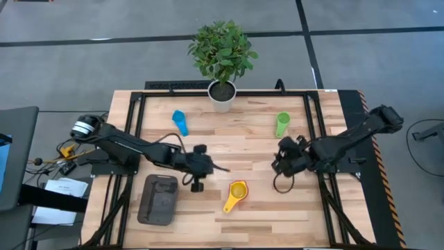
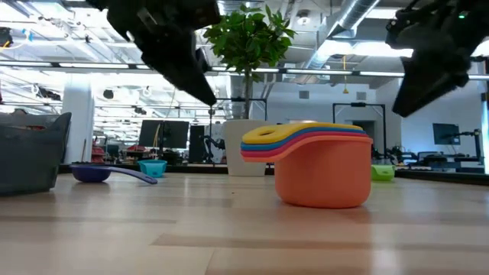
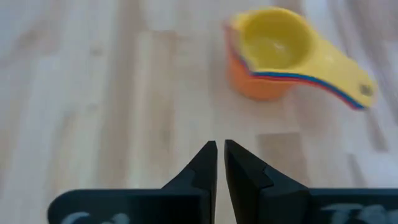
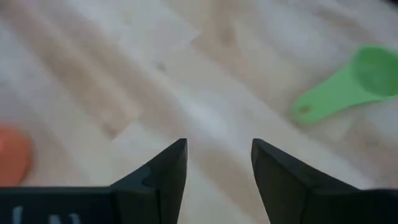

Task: Nest measuring cups in basket
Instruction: Stack the green measuring cup on top of the yellow measuring cup

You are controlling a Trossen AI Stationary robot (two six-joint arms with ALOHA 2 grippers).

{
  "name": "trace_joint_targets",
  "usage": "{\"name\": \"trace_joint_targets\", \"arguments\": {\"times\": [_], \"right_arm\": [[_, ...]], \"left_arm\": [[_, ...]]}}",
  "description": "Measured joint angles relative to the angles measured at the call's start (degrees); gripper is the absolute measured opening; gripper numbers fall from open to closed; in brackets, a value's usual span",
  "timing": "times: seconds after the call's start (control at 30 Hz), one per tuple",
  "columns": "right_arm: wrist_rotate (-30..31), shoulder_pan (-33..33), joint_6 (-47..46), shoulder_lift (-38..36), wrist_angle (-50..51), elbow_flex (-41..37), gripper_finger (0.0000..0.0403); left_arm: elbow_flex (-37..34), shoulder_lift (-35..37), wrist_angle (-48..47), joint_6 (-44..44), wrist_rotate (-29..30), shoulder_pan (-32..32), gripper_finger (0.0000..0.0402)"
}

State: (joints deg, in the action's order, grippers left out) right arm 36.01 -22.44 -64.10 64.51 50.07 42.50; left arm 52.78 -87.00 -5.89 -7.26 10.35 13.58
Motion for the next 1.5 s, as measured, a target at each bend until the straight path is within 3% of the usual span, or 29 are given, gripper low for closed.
{"name": "trace_joint_targets", "arguments": {"times": [0.27,0.4,0.47,0.6,0.8,1.0,1.27,1.5], "right_arm": [[0.11,17.33,10.19,-6.75,1.89,0.07,0.0184],[-4.26,24.5,15.44,-6.83,1.27,0.01,0.0171],[-6.02,26.55,17.21,-6.6,0.79,-0.01,0.0167],[-3.91,28.59,23.2,-5.13,1.43,0.07,0.0162],[-3.14,32.94,20.95,-2.94,1.06,-1.95,0.0154],[-3.32,43.1,20.97,-0.29,-0.1,-5.74,0.0149],[-7.92,53.87,29.23,-0.75,-6.7,-7.28,0.0153],[-12.09,62.54,34.64,3.42,-13.92,-7.28,0.0151]], "left_arm": [[-6.91,6.54,3.33,-8.92,15.82,-0.5,0.0019],[-7.35,8.11,0.14,-11.78,20.83,-0.63,0.0019],[-7.36,8.9,-1.68,-13.07,21.56,-1.36,0.0019],[-7.37,10.14,-3.41,-14.44,21.71,-3.72,0.0019],[-7.37,9.72,-3.94,-17.14,22.18,-5.68,0.0019],[-7.31,7.95,-3.14,-22.49,30.3,-5.74,0.0019],[-7.36,5.8,-3.81,-27.15,30.81,-5.72,0.0019],[-7.32,3.67,-3.02,-28.16,29.94,-5.7,0.0019]]}}
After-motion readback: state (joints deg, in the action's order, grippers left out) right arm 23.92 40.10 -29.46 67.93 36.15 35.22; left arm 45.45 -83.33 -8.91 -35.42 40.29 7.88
